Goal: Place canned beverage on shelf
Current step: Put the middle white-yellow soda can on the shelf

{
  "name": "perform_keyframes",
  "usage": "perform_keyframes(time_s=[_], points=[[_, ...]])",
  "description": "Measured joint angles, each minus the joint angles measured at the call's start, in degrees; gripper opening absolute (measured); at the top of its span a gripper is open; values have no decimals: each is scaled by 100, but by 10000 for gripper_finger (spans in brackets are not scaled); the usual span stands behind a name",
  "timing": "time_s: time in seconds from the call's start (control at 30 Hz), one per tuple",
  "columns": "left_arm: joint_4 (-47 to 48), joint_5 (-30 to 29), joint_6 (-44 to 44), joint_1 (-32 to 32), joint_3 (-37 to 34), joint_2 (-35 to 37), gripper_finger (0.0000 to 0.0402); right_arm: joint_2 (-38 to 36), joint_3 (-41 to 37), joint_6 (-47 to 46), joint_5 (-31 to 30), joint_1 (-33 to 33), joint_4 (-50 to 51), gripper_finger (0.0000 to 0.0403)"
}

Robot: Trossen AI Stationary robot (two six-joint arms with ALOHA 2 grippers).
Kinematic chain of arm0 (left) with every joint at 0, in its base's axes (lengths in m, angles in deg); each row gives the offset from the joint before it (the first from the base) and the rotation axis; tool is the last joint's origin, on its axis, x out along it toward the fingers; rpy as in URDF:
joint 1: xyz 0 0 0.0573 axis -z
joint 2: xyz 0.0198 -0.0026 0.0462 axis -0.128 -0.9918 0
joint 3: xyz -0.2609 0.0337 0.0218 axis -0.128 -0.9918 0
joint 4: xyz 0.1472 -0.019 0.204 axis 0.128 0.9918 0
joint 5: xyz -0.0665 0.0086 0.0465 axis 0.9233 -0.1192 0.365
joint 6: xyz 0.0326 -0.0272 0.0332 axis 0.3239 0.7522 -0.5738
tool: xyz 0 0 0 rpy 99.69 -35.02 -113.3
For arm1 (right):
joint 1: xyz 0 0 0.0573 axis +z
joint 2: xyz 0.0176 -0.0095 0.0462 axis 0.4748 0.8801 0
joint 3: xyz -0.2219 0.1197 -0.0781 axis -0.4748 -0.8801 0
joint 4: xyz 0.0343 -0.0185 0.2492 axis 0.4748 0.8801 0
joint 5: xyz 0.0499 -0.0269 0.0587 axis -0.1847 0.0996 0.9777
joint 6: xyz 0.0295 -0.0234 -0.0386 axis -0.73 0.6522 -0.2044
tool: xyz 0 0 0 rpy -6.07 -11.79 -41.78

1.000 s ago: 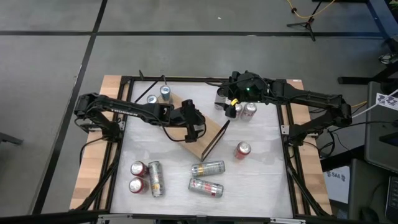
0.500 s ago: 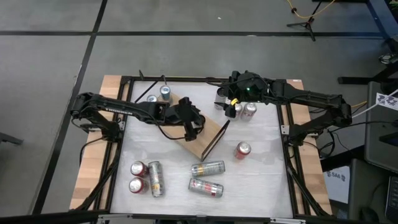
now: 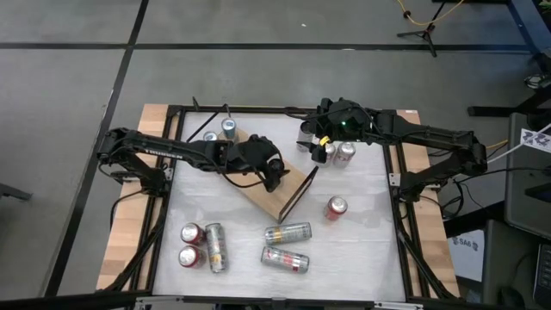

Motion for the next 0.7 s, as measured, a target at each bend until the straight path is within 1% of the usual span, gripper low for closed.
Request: perform_keyframes(time_s=[0.2,0.43,0.57,0.7], points=[[9,-43,36,7,0,0,364,0,0,2,2,-2,0,349],[87,-411,304,30,0,-2,364,0,0,1,2,0,0,349],[162,-793,313,156,0,-2,364,0,0,1,1,-1,1,349],[353,-1178,544,312,0,-4,364,0,0,2,2,-1,0,349]])
